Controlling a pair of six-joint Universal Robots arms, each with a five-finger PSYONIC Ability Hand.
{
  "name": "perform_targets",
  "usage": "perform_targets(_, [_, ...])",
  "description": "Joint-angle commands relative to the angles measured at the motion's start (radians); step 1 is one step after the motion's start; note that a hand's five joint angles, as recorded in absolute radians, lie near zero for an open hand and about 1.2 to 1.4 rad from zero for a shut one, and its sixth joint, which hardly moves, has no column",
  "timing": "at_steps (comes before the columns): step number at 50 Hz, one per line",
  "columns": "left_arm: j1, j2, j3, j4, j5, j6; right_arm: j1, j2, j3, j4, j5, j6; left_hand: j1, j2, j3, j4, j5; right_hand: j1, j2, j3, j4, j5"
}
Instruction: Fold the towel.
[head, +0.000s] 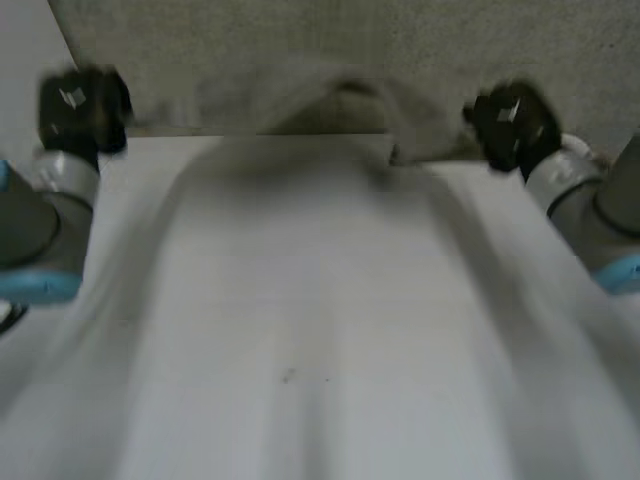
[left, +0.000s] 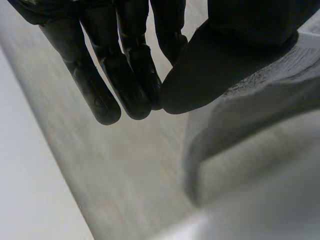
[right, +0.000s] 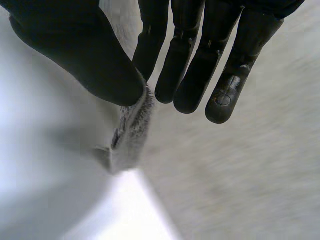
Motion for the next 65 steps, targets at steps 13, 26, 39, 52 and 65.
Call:
perform_targets(13, [0.192,0.172,-0.502,-0.081,0.120,0.278,-0.074,-0.139,0.271,0.309,-0.057,-0.137,0.201,0.177,0.178,0.178,0.180,0.419,0.215,0.208,0.200,0.230])
perform_targets(26, [0.347,0.631,-0.573,-0.556,0.342,0.329,-0.162,-0.487,0.251,0.845,-0.008,-0.240,0.201,0.177,0.178,0.178,0.180,0.419,0.215,0.208,0.200,0.230])
perform_targets(39, [0.344,0.690,-0.477,-0.581,0.365,0.257,-0.166,-0.615,0.298,0.764,0.022,-0.218,0.201,0.177,0.178,0.178,0.180,0.419,0.215,0.208,0.200,0.230])
perform_targets(52, [0.087,0.158,-0.280,-0.530,0.194,0.334,-0.113,-0.258,0.213,0.769,0.184,-0.380,0.201,0.177,0.178,0.178,0.180,0.419,0.215,0.208,0.200,0.230])
perform_targets(65, [-0.041,0.002,0.180,-0.526,0.054,0.401,0.016,-0.034,-0.245,0.608,0.304,-0.390,0.201,0.177,0.178,0.178,0.180,0.419,0.215,0.208,0.200,0.230])
